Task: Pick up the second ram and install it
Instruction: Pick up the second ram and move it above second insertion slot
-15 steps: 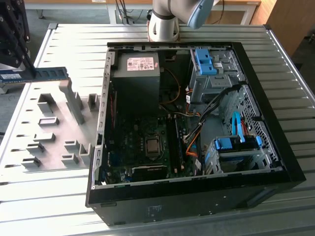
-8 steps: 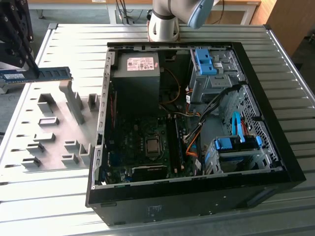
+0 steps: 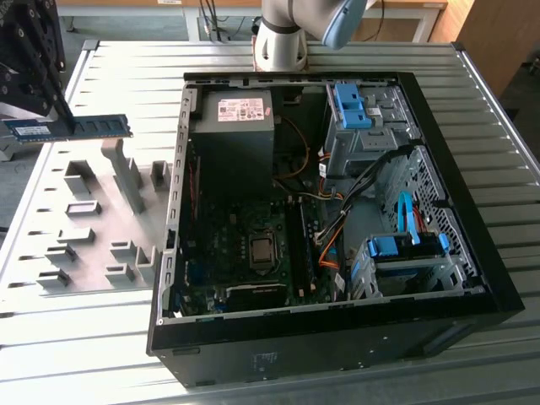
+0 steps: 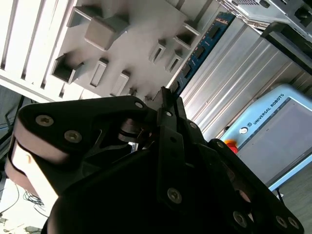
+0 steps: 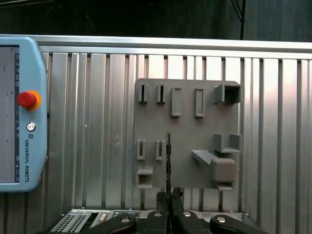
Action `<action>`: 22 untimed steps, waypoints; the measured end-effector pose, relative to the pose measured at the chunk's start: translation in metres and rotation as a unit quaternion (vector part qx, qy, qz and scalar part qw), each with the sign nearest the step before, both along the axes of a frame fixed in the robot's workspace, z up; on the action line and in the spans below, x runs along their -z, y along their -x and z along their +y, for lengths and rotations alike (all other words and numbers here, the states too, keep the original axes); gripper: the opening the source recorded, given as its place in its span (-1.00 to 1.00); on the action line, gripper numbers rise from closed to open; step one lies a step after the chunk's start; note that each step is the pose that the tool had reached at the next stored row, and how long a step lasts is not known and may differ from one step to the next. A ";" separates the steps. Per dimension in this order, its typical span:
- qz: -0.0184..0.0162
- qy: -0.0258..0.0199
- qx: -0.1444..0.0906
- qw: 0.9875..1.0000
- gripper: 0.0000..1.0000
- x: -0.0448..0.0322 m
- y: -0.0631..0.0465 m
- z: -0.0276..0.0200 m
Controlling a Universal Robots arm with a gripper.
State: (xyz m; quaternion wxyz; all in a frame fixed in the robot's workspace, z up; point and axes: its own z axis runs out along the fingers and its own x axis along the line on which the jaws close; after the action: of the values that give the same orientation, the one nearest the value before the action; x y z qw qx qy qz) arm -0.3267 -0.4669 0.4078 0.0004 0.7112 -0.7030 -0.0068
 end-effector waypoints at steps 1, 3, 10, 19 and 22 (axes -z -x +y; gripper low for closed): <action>0.000 0.000 0.000 1.000 -0.73 0.0000 -0.002 0.0000; 0.000 0.000 0.000 1.000 -0.73 0.0000 -0.005 0.0000; 0.000 0.000 0.000 1.000 -0.73 0.0000 -0.021 0.0000; 0.000 0.000 0.000 1.000 -0.73 0.0000 -0.038 0.0000; 0.000 0.000 0.000 1.000 -0.73 0.0000 -0.044 0.0000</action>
State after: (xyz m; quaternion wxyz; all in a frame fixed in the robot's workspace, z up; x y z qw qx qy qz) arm -0.2829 -0.4669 0.4078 0.0003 0.7112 -0.7030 -0.0069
